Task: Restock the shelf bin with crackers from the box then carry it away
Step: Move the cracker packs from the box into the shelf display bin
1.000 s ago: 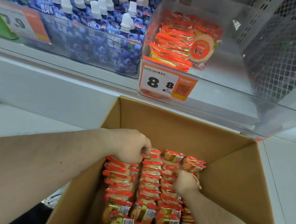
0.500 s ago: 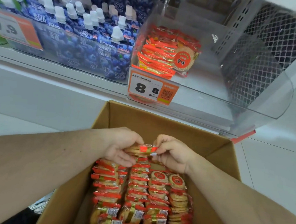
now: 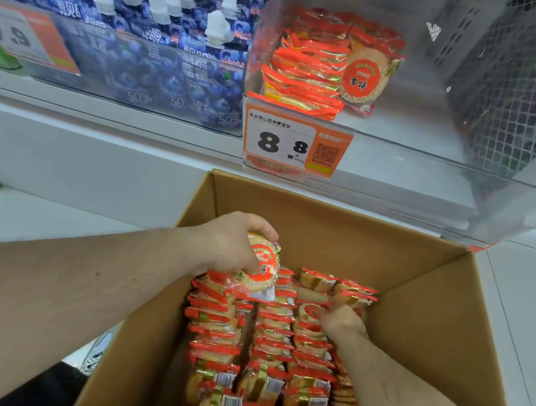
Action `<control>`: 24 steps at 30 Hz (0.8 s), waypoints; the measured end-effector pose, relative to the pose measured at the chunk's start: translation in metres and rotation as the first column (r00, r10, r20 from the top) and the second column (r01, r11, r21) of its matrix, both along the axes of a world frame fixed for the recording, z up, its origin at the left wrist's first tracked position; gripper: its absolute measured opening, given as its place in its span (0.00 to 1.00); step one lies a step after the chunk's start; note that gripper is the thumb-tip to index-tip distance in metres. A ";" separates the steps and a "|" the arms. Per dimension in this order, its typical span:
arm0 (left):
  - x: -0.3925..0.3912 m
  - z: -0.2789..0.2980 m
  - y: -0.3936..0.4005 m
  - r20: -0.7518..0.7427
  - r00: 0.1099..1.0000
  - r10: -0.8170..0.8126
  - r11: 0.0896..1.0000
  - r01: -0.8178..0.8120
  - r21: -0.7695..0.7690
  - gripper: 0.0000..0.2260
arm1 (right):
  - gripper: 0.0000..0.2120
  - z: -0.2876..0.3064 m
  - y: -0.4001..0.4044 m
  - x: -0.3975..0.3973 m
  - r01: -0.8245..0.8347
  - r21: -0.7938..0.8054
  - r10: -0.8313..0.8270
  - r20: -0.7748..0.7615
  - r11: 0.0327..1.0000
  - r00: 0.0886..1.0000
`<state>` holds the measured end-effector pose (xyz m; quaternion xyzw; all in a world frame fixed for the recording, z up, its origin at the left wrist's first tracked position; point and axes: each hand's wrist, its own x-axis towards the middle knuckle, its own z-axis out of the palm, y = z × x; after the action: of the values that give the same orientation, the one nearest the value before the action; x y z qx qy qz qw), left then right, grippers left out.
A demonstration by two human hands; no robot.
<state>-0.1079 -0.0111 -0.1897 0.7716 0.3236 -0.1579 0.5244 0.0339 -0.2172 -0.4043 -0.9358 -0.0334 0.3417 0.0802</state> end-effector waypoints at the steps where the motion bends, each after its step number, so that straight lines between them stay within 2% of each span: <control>1: 0.000 0.000 0.000 -0.002 1.000 -0.017 1.000 0.017 0.001 0.24 | 0.16 -0.002 0.001 -0.003 0.007 0.003 -0.007 -0.017 1.000 1.000; 4: 0.001 -0.003 0.000 -0.018 0.998 -0.059 0.998 0.059 0.002 0.25 | 0.27 -0.006 0.002 -0.008 0.090 0.056 -0.086 -0.077 0.994 0.993; 6: 0.000 -0.002 0.001 -0.030 0.995 -0.098 0.995 0.098 -0.006 0.27 | 0.29 0.002 0.002 -0.005 0.121 0.057 -0.117 -0.079 0.991 0.990; 11: 0.000 0.011 0.000 0.002 0.989 -0.149 0.989 0.149 0.022 0.30 | 0.18 0.042 -0.009 0.012 0.041 0.093 -0.021 -0.213 0.995 0.977; 15: -0.003 0.026 -0.004 0.083 0.987 -0.137 0.990 0.136 0.020 0.30 | 0.14 0.116 -0.020 0.025 -0.009 0.272 0.086 -0.273 0.962 0.958; 20: -0.011 0.046 -0.016 0.165 0.975 -0.146 0.989 0.142 0.039 0.30 | 0.13 0.212 -0.036 0.019 0.004 0.494 0.181 -0.325 0.869 0.928; 22: -0.012 0.053 -0.019 0.196 0.970 -0.141 0.990 0.137 0.033 0.31 | 0.09 0.243 -0.040 0.005 0.068 0.632 0.207 -0.352 0.772 0.913; 24: -0.014 0.060 -0.021 0.239 0.963 -0.124 0.992 0.124 0.017 0.31 | 0.15 0.270 -0.041 -0.010 0.159 0.760 0.252 -0.393 0.630 0.884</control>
<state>-0.1223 -0.0320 -0.1294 0.8042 0.2092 -0.0960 0.5480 0.0239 -0.2579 -0.1344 -0.6974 -0.1816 0.5090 0.4707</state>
